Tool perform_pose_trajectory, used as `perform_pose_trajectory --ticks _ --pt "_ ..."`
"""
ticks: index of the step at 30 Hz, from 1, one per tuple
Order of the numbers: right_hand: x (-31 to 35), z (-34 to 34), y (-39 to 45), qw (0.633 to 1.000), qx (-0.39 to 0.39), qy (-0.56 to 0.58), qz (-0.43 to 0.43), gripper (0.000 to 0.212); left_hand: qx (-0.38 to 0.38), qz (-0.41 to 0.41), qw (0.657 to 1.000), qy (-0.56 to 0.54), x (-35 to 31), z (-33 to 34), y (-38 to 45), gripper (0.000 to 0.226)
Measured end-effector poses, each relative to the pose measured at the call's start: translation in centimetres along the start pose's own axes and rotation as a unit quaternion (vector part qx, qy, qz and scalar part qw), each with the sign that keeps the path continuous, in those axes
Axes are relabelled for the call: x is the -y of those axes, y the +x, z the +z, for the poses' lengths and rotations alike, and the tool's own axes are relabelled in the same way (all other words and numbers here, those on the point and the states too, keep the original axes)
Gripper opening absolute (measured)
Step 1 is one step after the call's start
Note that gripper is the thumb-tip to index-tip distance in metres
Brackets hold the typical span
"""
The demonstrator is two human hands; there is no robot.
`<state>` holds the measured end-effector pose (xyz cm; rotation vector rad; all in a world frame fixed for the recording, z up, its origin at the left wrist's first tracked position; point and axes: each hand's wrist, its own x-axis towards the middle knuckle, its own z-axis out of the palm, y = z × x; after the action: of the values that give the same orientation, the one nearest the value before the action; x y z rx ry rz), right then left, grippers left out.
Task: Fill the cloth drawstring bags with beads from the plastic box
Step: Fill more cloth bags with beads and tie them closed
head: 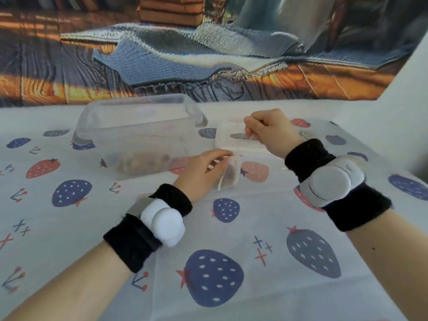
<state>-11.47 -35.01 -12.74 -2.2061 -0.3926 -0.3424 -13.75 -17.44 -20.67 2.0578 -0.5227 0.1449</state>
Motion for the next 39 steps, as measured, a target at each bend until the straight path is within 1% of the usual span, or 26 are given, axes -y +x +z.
perform_pose_trajectory --ticks 2,4,6,8,9,10,13,15,18,19,21,22,24,25,26,29,31,34,37,39 --pt "-1.1 -1.9 0.3 0.997 -0.008 -0.065 0.03 0.041 0.0 -0.01 1.0 -0.013 -0.5 1.0 0.5 0.028" --pt "-2.8 -4.1 0.4 0.987 -0.034 -0.124 0.093 0.037 0.008 -0.012 1.0 -0.008 -1.2 1.7 0.6 0.027" --pt "-5.4 -6.5 0.4 0.961 -0.089 -0.185 0.188 0.032 0.016 0.01 1.0 0.016 -1.9 2.2 0.8 0.026" --pt "-6.9 -7.3 0.1 0.913 -0.14 -0.267 0.275 0.029 0.011 0.029 0.999 0.02 -2.1 1.9 0.8 0.026" --pt "-6.8 -7.2 -0.1 0.895 -0.145 -0.298 0.299 0.03 0.003 0.037 0.999 0.017 -2.4 1.6 0.8 0.027" --pt "-6.7 -6.7 -0.2 0.89 -0.135 -0.312 0.305 0.033 -0.009 0.048 0.999 0.015 -2.6 1.3 0.8 0.029" --pt "-5.2 -4.7 -0.1 0.901 -0.096 -0.313 0.285 0.041 -0.071 0.075 0.994 0.02 -3.2 -0.2 -0.1 0.031" --pt "-4.1 -3.9 0.4 0.917 -0.096 -0.286 0.259 0.036 -0.136 0.097 0.985 0.038 -3.4 -2.1 -1.0 0.031" --pt "-1.3 -2.2 1.7 0.963 -0.058 -0.16 0.21 0.022 -0.249 0.134 0.952 0.118 -2.7 -6.9 -2.8 0.031" --pt "-0.2 -1.5 2.3 0.975 -0.037 -0.102 0.193 0.017 -0.278 0.132 0.941 0.144 -2.3 -8.7 -3.3 0.03" --pt "1.9 -0.5 2.7 0.986 -0.005 0.011 0.166 0.011 -0.302 0.103 0.925 0.205 -1.2 -11.5 -3.6 0.026" --pt "3.2 0.2 2.9 0.987 0.008 0.058 0.149 0.014 -0.296 0.073 0.917 0.257 -0.5 -12.9 -3.9 0.025" --pt "5.9 1.8 3.5 0.986 0.017 0.122 0.11 0.024 -0.246 -0.003 0.902 0.354 0.9 -15.4 -4.7 0.037" --pt "7.2 2.6 3.8 0.984 0.023 0.148 0.094 0.028 -0.214 -0.037 0.902 0.373 1.4 -16.2 -5.2 0.044" --pt "8.3 3.3 4.1 0.98 0.041 0.174 0.085 0.029 -0.19 -0.048 0.907 0.374 1.8 -16.6 -5.7 0.044" --pt "10.6 5.6 4.8 0.963 0.122 0.218 0.101 0.026 -0.186 0.004 0.92 0.344 1.4 -16.8 -7.3 0.022" --pt "11.6 7.1 5.3 0.961 0.159 0.2 0.107 0.026 -0.187 0.017 0.927 0.325 0.8 -16.8 -8.2 0.024" --pt "12.1 8.8 5.8 0.959 0.209 0.159 0.11 0.028 -0.171 0.038 0.922 0.344 0.7 -16.5 -9.2 0.03" --pt "11.6 10.4 5.7 0.946 0.284 0.115 0.107 0.027 -0.155 0.05 0.92 0.357 0.8 -16.4 -9.8 0.029" --pt "11.1 11.2 5.6 0.941 0.307 0.093 0.109 0.026 -0.155 0.056 0.921 0.354 0.9 -16.2 -9.8 0.029"
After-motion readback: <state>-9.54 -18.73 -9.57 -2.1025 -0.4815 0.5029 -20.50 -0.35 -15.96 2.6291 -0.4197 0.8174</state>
